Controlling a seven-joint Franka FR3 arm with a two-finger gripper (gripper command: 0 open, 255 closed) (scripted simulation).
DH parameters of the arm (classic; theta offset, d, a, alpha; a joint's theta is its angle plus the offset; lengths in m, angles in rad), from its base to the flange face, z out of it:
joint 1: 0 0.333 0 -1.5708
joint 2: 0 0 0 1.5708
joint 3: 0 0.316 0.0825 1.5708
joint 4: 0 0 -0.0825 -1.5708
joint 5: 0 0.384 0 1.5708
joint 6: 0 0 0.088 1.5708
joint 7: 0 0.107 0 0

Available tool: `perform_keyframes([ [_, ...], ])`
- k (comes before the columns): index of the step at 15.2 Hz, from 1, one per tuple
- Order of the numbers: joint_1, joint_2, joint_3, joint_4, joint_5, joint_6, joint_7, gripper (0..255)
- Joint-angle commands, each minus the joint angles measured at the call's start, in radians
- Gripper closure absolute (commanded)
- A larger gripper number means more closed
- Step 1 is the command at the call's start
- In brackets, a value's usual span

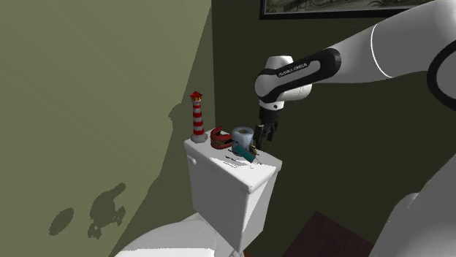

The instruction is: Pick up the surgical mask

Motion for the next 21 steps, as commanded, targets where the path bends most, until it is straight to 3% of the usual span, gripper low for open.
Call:
perform_keyframes([
  [1,-0.005,0.082,-0.022,0.038,0.027,0.036,-0.059,0],
  [8,-0.043,0.364,-0.044,0.229,0.143,0.092,-0.229,0],
  [18,-0.052,0.424,-0.033,0.197,0.176,0.178,-0.258,0],
  [19,-0.052,0.424,-0.033,0.197,0.176,0.178,-0.258,255],
  [21,-0.053,0.425,-0.033,0.198,0.176,0.177,-0.258,255],
])
